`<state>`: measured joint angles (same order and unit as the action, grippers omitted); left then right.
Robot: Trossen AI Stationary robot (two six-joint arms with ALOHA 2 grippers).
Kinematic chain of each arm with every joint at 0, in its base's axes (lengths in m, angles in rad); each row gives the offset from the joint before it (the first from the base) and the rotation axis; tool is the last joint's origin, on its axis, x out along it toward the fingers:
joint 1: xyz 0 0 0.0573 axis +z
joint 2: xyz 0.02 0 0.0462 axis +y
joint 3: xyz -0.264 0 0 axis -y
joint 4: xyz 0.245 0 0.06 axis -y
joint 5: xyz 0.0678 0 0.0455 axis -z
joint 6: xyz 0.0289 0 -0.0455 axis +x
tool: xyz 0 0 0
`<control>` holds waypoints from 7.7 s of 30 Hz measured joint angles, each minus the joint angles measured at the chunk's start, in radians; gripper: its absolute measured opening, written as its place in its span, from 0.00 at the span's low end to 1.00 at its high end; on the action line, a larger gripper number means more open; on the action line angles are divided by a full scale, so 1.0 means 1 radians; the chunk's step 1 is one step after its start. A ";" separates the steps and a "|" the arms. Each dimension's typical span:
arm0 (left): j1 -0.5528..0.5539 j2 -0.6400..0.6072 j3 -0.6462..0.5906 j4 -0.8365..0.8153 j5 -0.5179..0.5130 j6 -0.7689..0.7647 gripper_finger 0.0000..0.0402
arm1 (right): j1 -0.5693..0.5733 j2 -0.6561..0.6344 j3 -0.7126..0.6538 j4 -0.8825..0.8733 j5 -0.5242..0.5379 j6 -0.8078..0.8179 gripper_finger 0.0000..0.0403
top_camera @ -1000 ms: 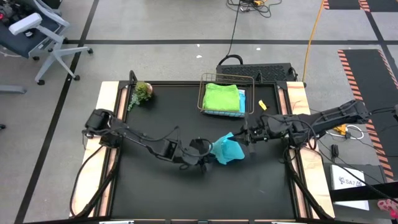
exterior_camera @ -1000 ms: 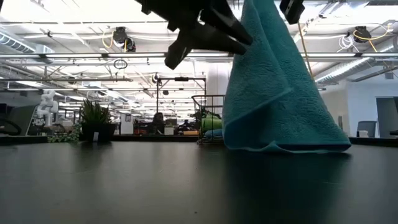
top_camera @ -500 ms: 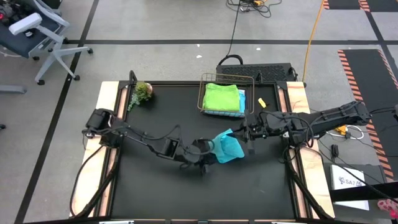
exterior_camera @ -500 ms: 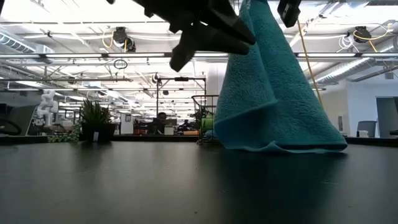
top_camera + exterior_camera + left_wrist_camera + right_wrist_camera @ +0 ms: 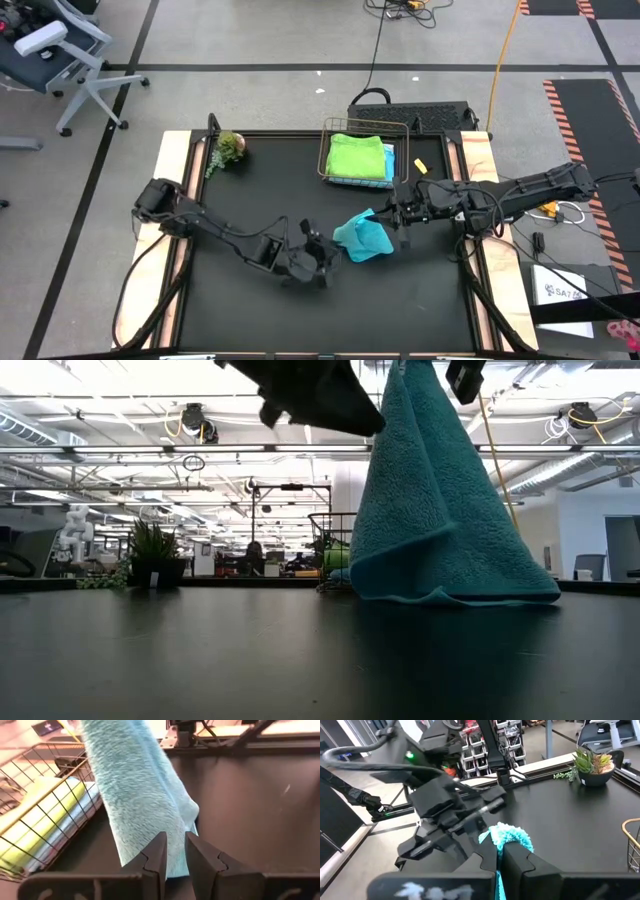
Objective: Fold microfiber towels
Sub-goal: Fold the blue towel
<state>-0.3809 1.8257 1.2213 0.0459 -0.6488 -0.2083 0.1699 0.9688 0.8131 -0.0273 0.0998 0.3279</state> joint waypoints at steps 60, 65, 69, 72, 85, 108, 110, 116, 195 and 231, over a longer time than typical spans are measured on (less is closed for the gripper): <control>0.087 0.150 0.147 -0.042 0.269 0.519 0.18 | -0.129 0.025 0.000 0.092 0.053 -0.034 0.00; 0.063 0.150 0.177 -0.105 0.077 0.843 0.18 | -0.129 0.025 0.000 0.057 0.053 -0.024 0.00; 0.091 0.150 0.178 -0.130 0.022 0.868 0.18 | -0.129 0.025 0.000 0.053 0.053 -0.009 0.00; 0.114 0.150 0.178 -0.142 0.020 0.829 0.18 | -0.129 0.025 0.000 0.054 0.053 -0.007 0.00; 0.146 0.150 0.178 -0.171 0.053 0.733 0.18 | -0.101 0.169 0.000 0.317 0.026 -0.032 0.00; 0.017 0.150 0.169 -0.411 -0.043 -1.055 0.18 | -0.105 0.048 0.000 0.196 0.031 -0.135 0.00; 0.001 0.150 0.169 -0.390 -0.096 -1.099 0.18 | -0.105 0.038 0.000 0.192 0.030 -0.143 0.00; -0.010 0.155 0.169 -0.272 -0.164 -1.165 0.18 | -0.102 0.021 0.000 0.175 0.026 -0.167 0.00; -0.076 0.164 -0.272 1.157 -0.248 -0.559 0.18 | -0.034 0.015 0.000 0.087 0.008 -0.149 0.00; -0.008 0.163 -0.189 0.707 -0.246 -0.995 0.18 | -0.031 0.014 0.000 0.300 0.114 -0.340 0.00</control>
<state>-0.3893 1.9888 1.0322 0.7532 -0.8953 -1.2036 0.1390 0.9833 0.8135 0.2726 0.2138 -0.0124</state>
